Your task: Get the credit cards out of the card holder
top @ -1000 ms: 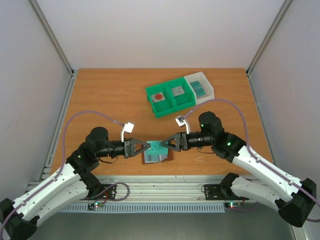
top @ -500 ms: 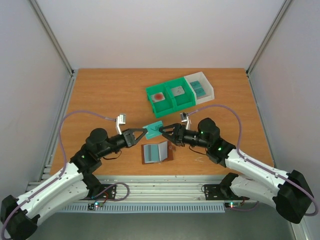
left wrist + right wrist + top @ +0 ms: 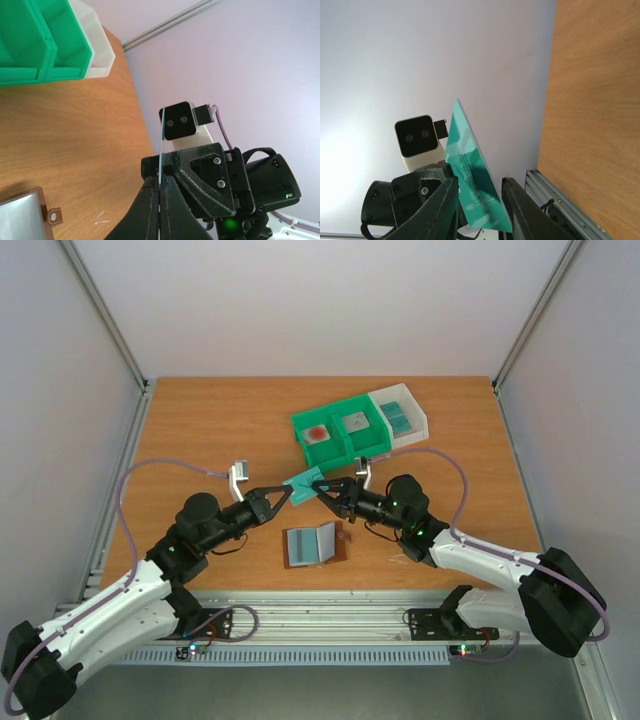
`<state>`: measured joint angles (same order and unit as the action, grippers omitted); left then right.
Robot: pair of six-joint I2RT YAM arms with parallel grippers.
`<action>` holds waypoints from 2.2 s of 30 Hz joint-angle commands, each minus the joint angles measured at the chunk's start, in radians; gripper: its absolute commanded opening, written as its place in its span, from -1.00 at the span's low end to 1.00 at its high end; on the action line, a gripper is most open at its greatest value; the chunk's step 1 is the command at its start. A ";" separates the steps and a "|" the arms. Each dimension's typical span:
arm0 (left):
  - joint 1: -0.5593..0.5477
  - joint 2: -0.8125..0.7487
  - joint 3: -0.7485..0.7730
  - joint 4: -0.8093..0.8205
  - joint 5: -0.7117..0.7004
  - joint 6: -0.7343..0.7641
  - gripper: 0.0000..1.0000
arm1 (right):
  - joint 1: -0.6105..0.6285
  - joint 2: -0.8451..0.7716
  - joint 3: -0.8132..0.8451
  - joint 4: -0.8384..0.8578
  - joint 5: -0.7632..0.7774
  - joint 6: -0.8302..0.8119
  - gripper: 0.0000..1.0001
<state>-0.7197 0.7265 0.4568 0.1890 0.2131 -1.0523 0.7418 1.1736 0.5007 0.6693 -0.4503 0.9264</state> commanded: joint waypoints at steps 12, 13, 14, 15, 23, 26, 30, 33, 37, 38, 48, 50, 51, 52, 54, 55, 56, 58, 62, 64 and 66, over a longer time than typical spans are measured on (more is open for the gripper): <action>-0.003 0.010 -0.007 0.090 -0.106 -0.035 -0.99 | 0.031 0.071 -0.016 0.219 0.041 0.049 -0.50; -0.002 0.013 -0.007 0.090 -0.107 -0.036 -0.99 | 0.031 0.072 -0.015 0.220 0.041 0.050 -0.55; -0.003 0.013 -0.008 0.091 -0.108 -0.038 -0.99 | 0.031 0.072 -0.015 0.222 0.041 0.052 -0.59; -0.003 0.015 -0.009 0.087 -0.109 -0.040 -0.99 | 0.031 0.072 -0.014 0.222 0.042 0.053 -0.62; -0.002 0.011 -0.003 0.062 -0.098 -0.048 -0.97 | 0.032 0.064 -0.036 0.211 0.061 0.054 -0.98; -0.002 -0.003 -0.002 0.034 -0.091 -0.037 -0.65 | 0.032 0.051 -0.048 0.185 0.062 0.043 -0.98; -0.002 -0.033 0.017 -0.067 -0.092 -0.020 0.26 | 0.015 0.026 -0.042 0.139 0.046 -0.002 -0.98; -0.002 -0.046 0.041 -0.155 -0.088 -0.001 0.56 | -0.029 0.013 -0.013 0.038 0.000 -0.048 -0.98; -0.003 -0.047 0.078 -0.281 -0.083 0.054 0.99 | -0.128 -0.004 0.012 -0.070 -0.056 -0.100 -0.98; -0.002 -0.041 0.093 -0.315 -0.083 0.072 0.99 | -0.155 -0.007 0.022 -0.099 -0.070 -0.118 -0.97; -0.003 0.041 0.198 -0.548 -0.105 0.229 0.99 | -0.400 0.056 0.292 -0.651 -0.110 -0.505 -0.97; -0.002 0.060 0.204 -0.565 -0.107 0.256 0.99 | -0.458 0.092 0.335 -0.715 -0.111 -0.554 -0.98; 0.000 0.070 0.205 -0.569 -0.102 0.266 0.99 | -0.490 0.109 0.350 -0.720 -0.114 -0.566 -0.98; -0.001 0.080 0.207 -0.575 -0.100 0.278 0.99 | -0.521 0.129 0.368 -0.726 -0.121 -0.577 -0.98; -0.001 0.104 0.223 -0.598 -0.096 0.304 0.99 | -0.587 0.180 0.413 -0.756 -0.127 -0.602 -0.98; 0.000 0.117 0.233 -0.614 -0.091 0.320 0.99 | -0.611 0.206 0.433 -0.766 -0.126 -0.613 -0.98; -0.001 0.130 0.244 -0.628 -0.089 0.331 0.99 | -0.633 0.232 0.453 -0.769 -0.128 -0.621 -0.98; 0.001 0.156 0.269 -0.653 -0.077 0.360 0.99 | -0.671 0.281 0.487 -0.769 -0.125 -0.634 -0.98; 0.001 0.189 0.314 -0.700 -0.077 0.423 0.99 | -0.709 0.368 0.557 -0.782 -0.060 -0.670 -0.98; 0.000 0.196 0.316 -0.698 -0.084 0.436 0.99 | -0.715 0.406 0.590 -0.782 -0.010 -0.684 -0.98; 0.001 0.202 0.315 -0.684 -0.080 0.437 0.99 | -0.718 0.438 0.625 -0.778 0.036 -0.697 -0.98</action>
<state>-0.7197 0.9146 0.7456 -0.4877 0.1303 -0.6743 0.0322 1.5681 1.0473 -0.0994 -0.5117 0.2958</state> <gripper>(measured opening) 0.994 0.014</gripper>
